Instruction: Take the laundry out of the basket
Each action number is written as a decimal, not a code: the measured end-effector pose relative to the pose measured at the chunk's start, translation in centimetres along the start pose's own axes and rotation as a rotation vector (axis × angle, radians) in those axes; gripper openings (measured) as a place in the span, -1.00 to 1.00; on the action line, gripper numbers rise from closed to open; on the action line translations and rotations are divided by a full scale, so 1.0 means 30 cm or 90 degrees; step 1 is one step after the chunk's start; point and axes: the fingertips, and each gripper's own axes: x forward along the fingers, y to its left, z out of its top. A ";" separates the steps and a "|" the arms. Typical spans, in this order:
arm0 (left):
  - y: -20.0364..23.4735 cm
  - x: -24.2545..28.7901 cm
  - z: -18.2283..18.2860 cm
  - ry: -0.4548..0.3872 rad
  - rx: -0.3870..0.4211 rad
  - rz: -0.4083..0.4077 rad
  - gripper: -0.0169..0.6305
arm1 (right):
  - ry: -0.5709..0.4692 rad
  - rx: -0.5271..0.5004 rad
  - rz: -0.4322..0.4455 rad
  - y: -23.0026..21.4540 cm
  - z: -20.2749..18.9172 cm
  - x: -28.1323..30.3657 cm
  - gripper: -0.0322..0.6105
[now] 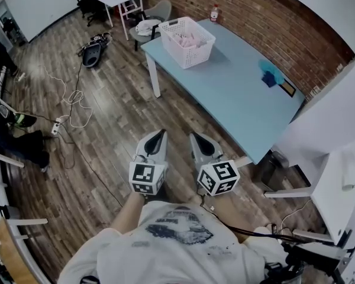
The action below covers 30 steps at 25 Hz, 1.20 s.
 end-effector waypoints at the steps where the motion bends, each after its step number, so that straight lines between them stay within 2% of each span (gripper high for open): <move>1: 0.035 0.029 -0.007 0.002 0.000 -0.003 -0.97 | 0.002 0.001 -0.003 -0.011 -0.005 0.043 -0.91; 15: 0.700 0.477 0.032 0.014 -0.009 -0.071 -0.98 | 0.013 0.017 -0.080 -0.080 0.050 0.791 -0.91; 20: 0.841 0.579 0.041 0.020 -0.002 -0.108 -0.98 | 0.009 0.022 -0.108 -0.096 0.071 0.968 -0.91; 26: 1.002 0.657 0.059 0.010 -0.009 -0.116 -0.98 | -0.001 0.027 -0.132 -0.106 0.089 1.127 -0.91; 30: 1.056 0.706 0.069 0.007 -0.009 -0.126 -0.98 | -0.003 0.031 -0.147 -0.137 0.098 1.190 -0.91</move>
